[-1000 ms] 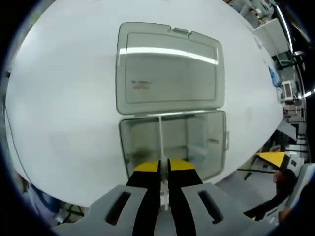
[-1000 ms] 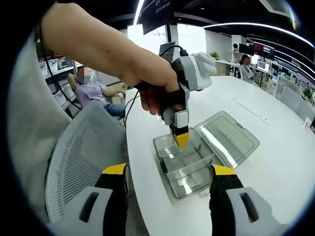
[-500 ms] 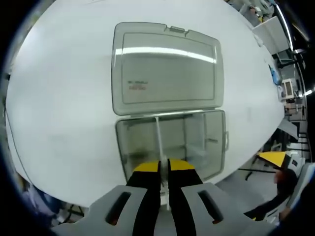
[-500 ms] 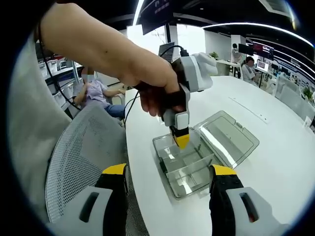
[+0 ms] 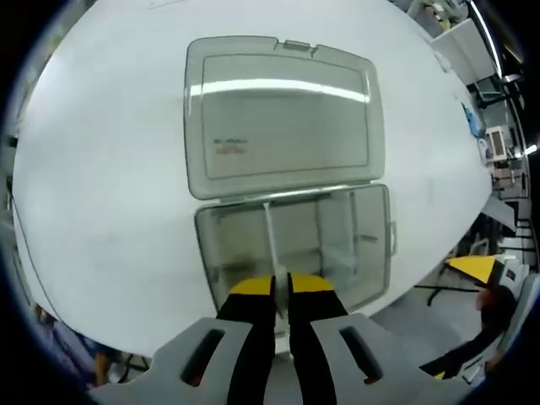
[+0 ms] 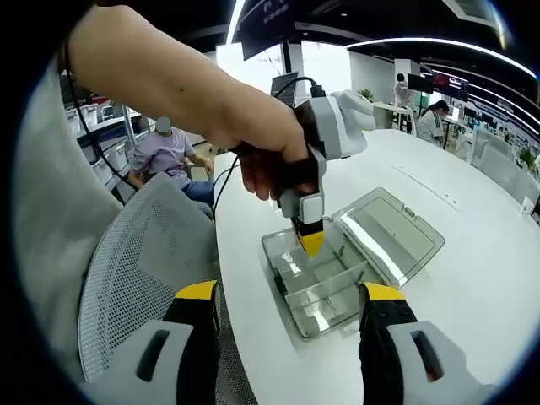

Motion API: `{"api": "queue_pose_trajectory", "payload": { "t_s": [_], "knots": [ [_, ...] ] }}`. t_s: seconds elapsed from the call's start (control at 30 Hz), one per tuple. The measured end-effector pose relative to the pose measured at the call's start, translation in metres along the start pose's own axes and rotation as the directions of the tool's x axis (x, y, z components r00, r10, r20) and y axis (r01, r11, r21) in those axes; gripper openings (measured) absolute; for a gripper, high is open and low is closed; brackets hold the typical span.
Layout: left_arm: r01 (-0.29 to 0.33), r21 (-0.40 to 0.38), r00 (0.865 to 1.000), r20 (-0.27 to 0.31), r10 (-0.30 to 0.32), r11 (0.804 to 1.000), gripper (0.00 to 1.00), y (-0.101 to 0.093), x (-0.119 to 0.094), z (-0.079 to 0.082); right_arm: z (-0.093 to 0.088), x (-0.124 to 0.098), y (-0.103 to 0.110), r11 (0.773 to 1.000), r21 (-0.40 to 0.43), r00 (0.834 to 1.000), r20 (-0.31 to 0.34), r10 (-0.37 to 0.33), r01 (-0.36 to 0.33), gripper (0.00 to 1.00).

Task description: Insert the divider into the dual guide fixture by aligning both edges with the guide slots and pushing it downward to the bottom, including one-sided entry, uneven engagement, binding, and posture correction.

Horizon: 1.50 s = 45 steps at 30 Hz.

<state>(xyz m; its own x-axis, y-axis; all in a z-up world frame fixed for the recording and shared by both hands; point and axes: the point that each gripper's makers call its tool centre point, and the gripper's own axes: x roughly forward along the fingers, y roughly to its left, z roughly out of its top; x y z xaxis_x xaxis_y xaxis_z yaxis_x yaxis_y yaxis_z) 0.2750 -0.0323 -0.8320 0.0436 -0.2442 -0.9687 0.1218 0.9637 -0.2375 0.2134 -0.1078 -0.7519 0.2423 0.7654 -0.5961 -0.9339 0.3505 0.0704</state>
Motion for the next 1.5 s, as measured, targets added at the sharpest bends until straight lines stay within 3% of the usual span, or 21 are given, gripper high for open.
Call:
{"api": "queue_pose_trajectory", "payload": {
  "t_s": [0.5, 1.5],
  "knots": [
    [-0.052, 0.096, 0.998, -0.020, 0.054, 0.994, 0.01, -0.001, 0.004, -0.001, -0.001, 0.000, 0.000, 1.000, 0.003, 1.000, -0.003, 0.002, -0.002, 0.64],
    [-0.041, 0.091, 0.998, -0.051, 0.046, 0.995, 0.01, 0.001, -0.007, 0.002, 0.002, 0.003, 0.004, 1.000, -0.006, 1.000, -0.012, 0.012, -0.012, 0.64]
  ]
}}
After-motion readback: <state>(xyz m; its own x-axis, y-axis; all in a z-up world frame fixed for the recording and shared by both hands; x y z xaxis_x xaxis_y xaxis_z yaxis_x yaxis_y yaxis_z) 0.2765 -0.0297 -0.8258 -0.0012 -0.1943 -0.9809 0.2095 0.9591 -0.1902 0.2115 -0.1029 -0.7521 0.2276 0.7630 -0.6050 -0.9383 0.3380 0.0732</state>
